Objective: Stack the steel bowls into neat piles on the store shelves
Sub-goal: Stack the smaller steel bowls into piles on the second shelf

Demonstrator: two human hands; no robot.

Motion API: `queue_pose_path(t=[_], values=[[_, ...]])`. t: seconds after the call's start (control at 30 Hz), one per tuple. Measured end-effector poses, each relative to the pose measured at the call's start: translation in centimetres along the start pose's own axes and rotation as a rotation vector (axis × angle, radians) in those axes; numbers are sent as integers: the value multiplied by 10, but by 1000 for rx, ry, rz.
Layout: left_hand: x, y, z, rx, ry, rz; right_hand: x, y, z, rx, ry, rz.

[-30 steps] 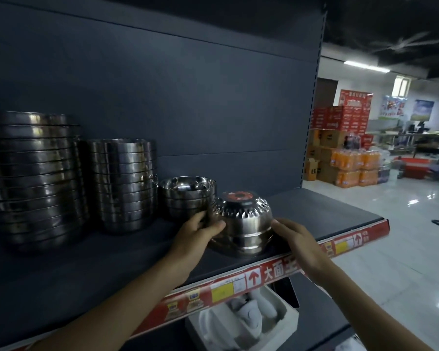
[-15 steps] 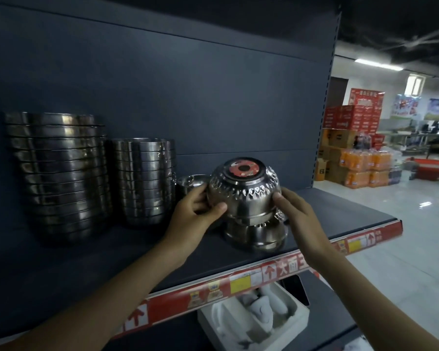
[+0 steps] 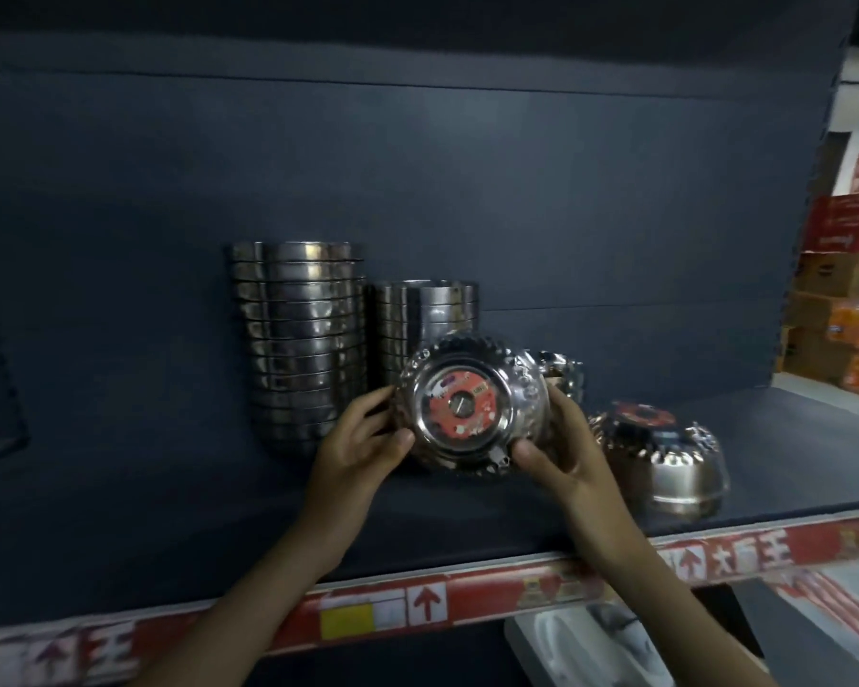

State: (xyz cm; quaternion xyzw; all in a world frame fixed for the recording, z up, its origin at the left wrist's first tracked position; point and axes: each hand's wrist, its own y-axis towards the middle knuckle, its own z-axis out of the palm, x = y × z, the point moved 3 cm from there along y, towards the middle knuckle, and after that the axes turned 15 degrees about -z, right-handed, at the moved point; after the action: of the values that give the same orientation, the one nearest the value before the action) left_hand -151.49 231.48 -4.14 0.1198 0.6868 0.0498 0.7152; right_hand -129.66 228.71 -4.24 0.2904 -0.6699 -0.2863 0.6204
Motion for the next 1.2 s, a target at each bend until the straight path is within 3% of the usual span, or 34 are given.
queue_pose_path(t=[0.23, 0.53, 1.2], values=[[8, 0, -6, -30, 58, 39, -22, 0, -10, 16, -162, 45], [14, -6, -3, -33, 255, 8, -28, 0, -11, 68, -172, -10], [14, -4, -6, -66, 216, -61, -34, -2, -8, 123, -163, 101]])
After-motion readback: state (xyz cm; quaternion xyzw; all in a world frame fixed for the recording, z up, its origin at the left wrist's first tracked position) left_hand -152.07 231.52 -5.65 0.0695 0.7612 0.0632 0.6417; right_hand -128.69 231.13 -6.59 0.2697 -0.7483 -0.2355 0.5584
